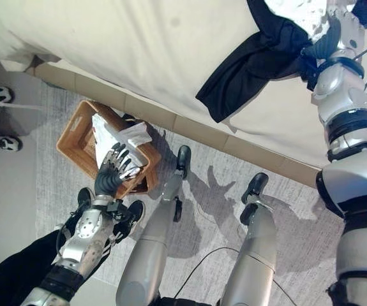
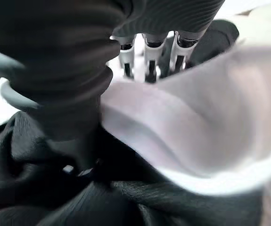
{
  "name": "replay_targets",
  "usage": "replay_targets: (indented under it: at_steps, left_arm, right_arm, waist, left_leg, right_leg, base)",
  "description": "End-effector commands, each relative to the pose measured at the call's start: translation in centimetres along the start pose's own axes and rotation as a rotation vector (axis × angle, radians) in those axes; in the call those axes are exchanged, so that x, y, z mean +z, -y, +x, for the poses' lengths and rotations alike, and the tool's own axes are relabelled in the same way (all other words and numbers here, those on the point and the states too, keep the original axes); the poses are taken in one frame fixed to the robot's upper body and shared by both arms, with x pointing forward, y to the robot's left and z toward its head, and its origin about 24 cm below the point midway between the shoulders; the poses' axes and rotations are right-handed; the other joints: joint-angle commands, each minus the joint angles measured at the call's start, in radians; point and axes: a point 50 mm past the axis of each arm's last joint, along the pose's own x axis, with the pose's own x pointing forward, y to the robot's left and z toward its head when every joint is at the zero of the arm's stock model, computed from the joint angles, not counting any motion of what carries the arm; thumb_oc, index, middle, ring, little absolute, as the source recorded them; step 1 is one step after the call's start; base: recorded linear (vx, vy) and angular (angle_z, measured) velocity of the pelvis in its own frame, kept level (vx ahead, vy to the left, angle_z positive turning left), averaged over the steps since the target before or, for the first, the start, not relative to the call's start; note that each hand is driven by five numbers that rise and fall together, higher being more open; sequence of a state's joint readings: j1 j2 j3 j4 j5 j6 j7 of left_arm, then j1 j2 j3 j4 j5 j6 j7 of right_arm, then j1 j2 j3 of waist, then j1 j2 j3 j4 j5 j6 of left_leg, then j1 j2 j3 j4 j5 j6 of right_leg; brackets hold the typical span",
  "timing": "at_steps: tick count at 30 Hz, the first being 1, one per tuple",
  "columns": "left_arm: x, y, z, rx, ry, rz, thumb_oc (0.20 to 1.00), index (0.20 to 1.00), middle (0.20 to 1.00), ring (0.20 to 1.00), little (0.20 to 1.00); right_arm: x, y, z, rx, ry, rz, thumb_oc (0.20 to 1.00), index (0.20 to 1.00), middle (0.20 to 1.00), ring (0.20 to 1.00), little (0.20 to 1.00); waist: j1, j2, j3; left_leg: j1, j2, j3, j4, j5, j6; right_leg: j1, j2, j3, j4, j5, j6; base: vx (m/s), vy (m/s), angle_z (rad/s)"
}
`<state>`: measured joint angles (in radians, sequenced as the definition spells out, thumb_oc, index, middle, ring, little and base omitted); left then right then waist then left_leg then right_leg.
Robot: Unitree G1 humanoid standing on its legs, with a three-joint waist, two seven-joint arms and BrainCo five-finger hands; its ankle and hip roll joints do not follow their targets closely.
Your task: Pick up clothes into the bucket
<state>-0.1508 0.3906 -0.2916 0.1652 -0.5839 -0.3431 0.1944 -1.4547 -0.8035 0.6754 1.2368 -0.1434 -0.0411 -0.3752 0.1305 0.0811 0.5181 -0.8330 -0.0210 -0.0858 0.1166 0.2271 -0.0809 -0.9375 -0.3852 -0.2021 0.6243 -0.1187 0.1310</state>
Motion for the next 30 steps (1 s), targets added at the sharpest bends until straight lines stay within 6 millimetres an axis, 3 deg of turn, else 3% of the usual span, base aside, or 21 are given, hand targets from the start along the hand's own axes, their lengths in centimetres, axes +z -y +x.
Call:
replay_targets:
  at_steps: [1,9,10,15,21,25,29,30]
  left_arm:
    - [1.4,0.2,0.0,0.010,0.086,-0.042,1.000,1.000,1.000,1.000,1.000]
    - [0.5,0.2,0.2,0.018,0.047,-0.008,1.000,1.000,1.000,1.000,1.000]
    - [0.2,0.2,0.3,0.018,0.036,0.009,1.000,1.000,1.000,1.000,1.000]
    - [-0.4,-0.3,0.2,0.044,0.005,0.032,1.000,1.000,1.000,1.000,1.000]
    - [-1.2,-1.3,-0.3,0.084,-0.038,0.087,1.000,1.000,1.000,1.000,1.000]
    - [-1.5,-1.9,-0.6,0.083,-0.058,0.135,1.000,1.000,1.000,1.000,1.000]
    - [-1.9,-2.5,-1.3,0.086,-0.081,0.137,1.000,1.000,1.000,1.000,1.000]
    - [-2.0,-2.6,-1.5,0.079,-0.086,0.128,1.000,1.000,1.000,1.000,1.000]
  right_arm:
    - [0.9,1.1,0.4,-0.016,0.052,0.018,0.200,0.200,0.200,0.200,0.200]
    - [1.9,-3.1,-1.7,0.095,0.104,0.153,0.200,0.200,0.200,0.200,0.200]
    - [2.2,-4.3,-2.5,0.123,0.121,0.193,0.200,0.200,0.200,0.200,0.200]
    - [3.7,-6.8,-4.9,0.166,0.189,0.328,0.200,0.200,0.200,0.200,0.200]
    - [4.6,-7.5,-7.8,0.168,0.271,0.490,0.200,0.200,0.200,0.200,0.200]
    - [4.7,-7.6,-9.6,0.195,0.344,0.491,0.200,0.200,0.200,0.200,0.200]
    - [5.2,-7.2,-9.5,0.217,0.397,0.437,0.200,0.200,0.200,0.200,0.200]
    - [5.0,-7.3,-8.8,0.225,0.384,0.392,0.200,0.200,0.200,0.200,0.200]
  waist:
    - [0.007,0.014,0.002]
    - [-0.018,-0.026,0.002]
    - [-0.027,-0.039,0.002]
    - [-0.049,-0.076,0.002]
    - [-0.075,-0.117,0.002]
    - [-0.087,-0.138,-0.011]
    - [-0.089,-0.159,-0.044]
    - [-0.083,-0.159,-0.049]
  left_leg:
    - [-0.001,0.045,0.028,0.067,-0.091,-0.019]
    - [0.098,0.058,0.028,0.073,-0.117,-0.018]
    - [0.136,0.061,0.028,0.069,-0.122,-0.020]
    - [0.235,0.073,0.040,0.061,-0.139,-0.021]
    - [0.374,0.093,0.060,0.067,-0.176,-0.011]
    - [0.464,0.103,0.071,0.059,-0.191,-0.006]
    - [0.504,0.111,0.081,0.048,-0.199,0.002]
    - [0.504,0.109,0.085,0.054,-0.203,0.004]
  right_leg:
    - [0.092,-0.003,0.025,-0.183,0.141,0.072]
    - [0.222,-0.002,-0.005,-0.227,0.162,0.078]
    - [0.268,-0.005,-0.014,-0.250,0.173,0.082]
    - [0.379,0.005,-0.026,-0.300,0.193,0.085]
    - [0.526,0.020,-0.027,-0.352,0.199,0.087]
    - [0.622,0.032,-0.028,-0.395,0.204,0.091]
    - [0.654,0.044,-0.017,-0.430,0.217,0.092]
    - [0.652,0.042,-0.012,-0.429,0.218,0.092]
  base:
    - [0.00,0.000,0.00]
    - [0.00,-0.006,-0.02]
    - [0.00,0.000,0.00]
    - [0.00,0.010,-0.05]
    - [0.04,0.008,-0.17]
    - [0.07,0.008,-0.15]
    - [0.03,0.014,-0.25]
    - [-0.04,0.017,-0.25]
